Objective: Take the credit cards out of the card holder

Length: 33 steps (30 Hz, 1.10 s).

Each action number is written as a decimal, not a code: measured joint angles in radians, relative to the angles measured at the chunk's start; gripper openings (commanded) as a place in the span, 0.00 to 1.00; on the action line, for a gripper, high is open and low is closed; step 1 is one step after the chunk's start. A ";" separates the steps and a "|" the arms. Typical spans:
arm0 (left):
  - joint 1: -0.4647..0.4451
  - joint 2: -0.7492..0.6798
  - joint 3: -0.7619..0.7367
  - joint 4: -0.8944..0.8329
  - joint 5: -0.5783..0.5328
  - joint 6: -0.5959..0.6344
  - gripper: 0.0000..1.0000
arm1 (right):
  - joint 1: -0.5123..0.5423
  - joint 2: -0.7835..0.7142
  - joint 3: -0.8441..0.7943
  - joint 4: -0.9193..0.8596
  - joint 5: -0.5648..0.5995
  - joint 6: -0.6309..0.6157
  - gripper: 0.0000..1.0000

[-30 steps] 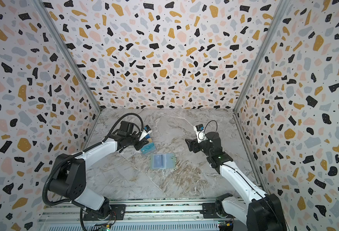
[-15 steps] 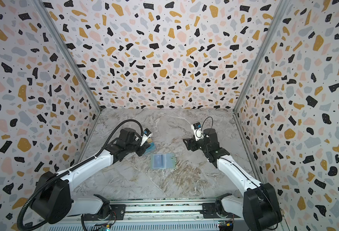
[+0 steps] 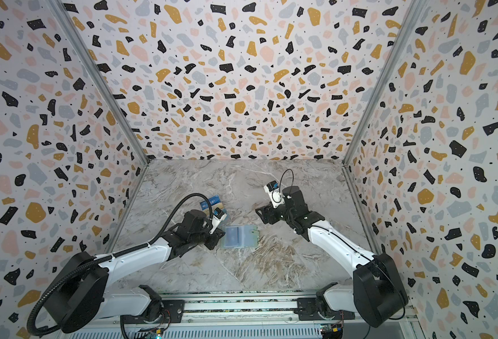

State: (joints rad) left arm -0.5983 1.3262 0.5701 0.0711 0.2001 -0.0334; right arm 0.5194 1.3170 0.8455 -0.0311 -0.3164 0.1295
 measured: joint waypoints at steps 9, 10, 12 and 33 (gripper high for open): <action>-0.002 0.043 -0.055 0.110 0.000 -0.132 0.09 | 0.118 0.095 0.034 -0.028 0.008 0.001 0.72; -0.002 0.047 -0.060 0.114 0.000 -0.142 0.09 | 0.127 0.105 0.037 -0.029 0.011 0.002 0.72; -0.002 0.057 -0.069 0.130 0.000 -0.163 0.08 | 0.145 0.125 0.044 -0.029 0.016 0.002 0.71; -0.002 0.131 -0.132 0.229 -0.008 -0.224 0.00 | 0.307 0.247 0.047 -0.020 0.086 0.031 0.70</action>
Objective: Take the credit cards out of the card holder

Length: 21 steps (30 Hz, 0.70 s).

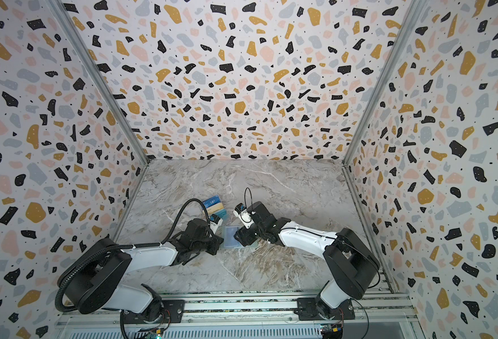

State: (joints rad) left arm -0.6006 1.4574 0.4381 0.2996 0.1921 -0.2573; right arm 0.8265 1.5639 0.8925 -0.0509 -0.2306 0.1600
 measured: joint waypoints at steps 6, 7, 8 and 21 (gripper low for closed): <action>0.000 0.003 -0.009 0.023 0.000 -0.010 0.00 | 0.046 0.045 0.007 0.006 0.034 0.000 0.68; 0.000 0.003 -0.010 0.026 0.000 -0.013 0.00 | 0.053 0.053 0.012 0.007 0.040 0.000 0.68; 0.000 0.003 -0.013 0.030 0.000 -0.017 0.00 | 0.059 0.063 0.018 0.011 0.047 -0.001 0.68; 0.000 0.015 -0.042 0.105 0.004 -0.045 0.00 | 0.111 0.147 0.048 0.066 0.100 -0.012 0.59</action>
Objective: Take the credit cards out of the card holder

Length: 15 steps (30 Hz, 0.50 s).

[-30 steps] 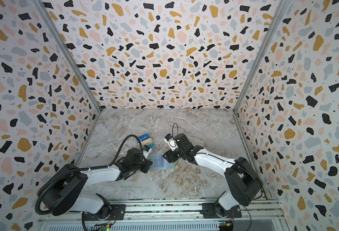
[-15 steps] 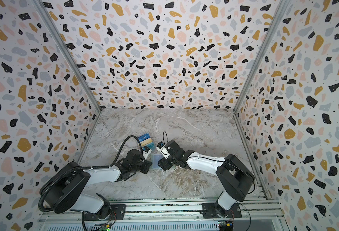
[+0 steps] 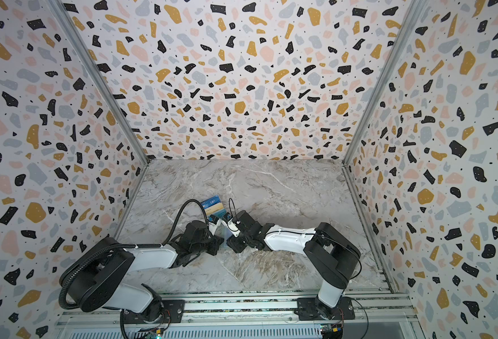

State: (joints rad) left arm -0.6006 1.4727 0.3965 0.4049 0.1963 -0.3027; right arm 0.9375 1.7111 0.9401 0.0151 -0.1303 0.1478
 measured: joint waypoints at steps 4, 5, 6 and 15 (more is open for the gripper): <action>0.000 0.005 -0.006 0.021 0.001 -0.005 0.00 | 0.006 0.029 0.003 0.012 0.005 -0.003 0.59; 0.000 0.006 -0.009 0.026 0.001 -0.005 0.00 | 0.007 0.035 0.004 0.015 0.006 -0.005 0.59; 0.000 0.007 -0.010 0.030 0.002 -0.006 0.00 | 0.007 0.039 0.006 0.016 0.007 -0.007 0.59; 0.000 0.020 -0.011 0.053 0.004 -0.009 0.00 | 0.023 0.072 0.018 0.027 0.019 -0.023 0.59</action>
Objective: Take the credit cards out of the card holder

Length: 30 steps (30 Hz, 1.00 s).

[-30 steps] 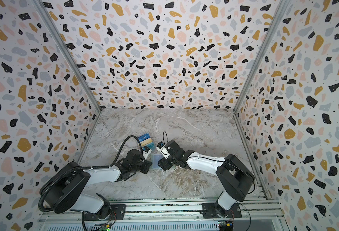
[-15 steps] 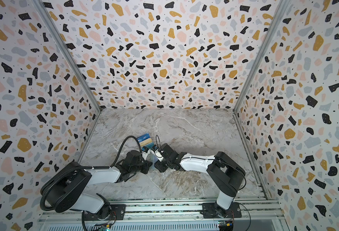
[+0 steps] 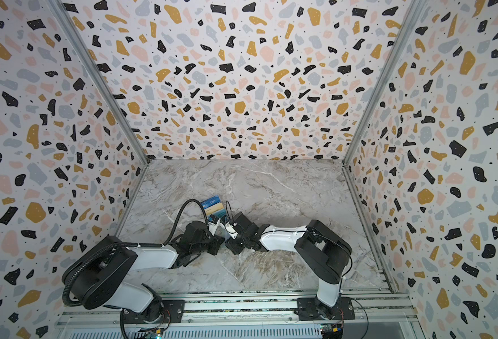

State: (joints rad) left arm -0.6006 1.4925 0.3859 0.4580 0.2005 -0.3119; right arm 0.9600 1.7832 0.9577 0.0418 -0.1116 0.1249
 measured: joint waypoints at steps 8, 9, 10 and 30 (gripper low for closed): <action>0.000 0.002 0.000 0.002 0.000 -0.004 0.00 | 0.008 0.014 0.010 0.004 0.043 -0.008 0.54; 0.000 0.002 0.000 0.002 0.000 -0.004 0.00 | 0.009 0.017 0.012 0.004 0.051 -0.010 0.54; 0.000 0.003 0.000 0.002 0.000 -0.006 0.00 | 0.010 0.019 0.013 0.005 0.060 -0.010 0.54; 0.000 0.017 0.000 0.026 0.002 -0.014 0.00 | 0.024 0.023 0.000 0.027 0.214 0.016 0.41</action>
State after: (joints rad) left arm -0.6006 1.5097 0.3862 0.4835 0.2020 -0.3264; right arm 0.9840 1.8057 0.9581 0.0685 0.1028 0.1406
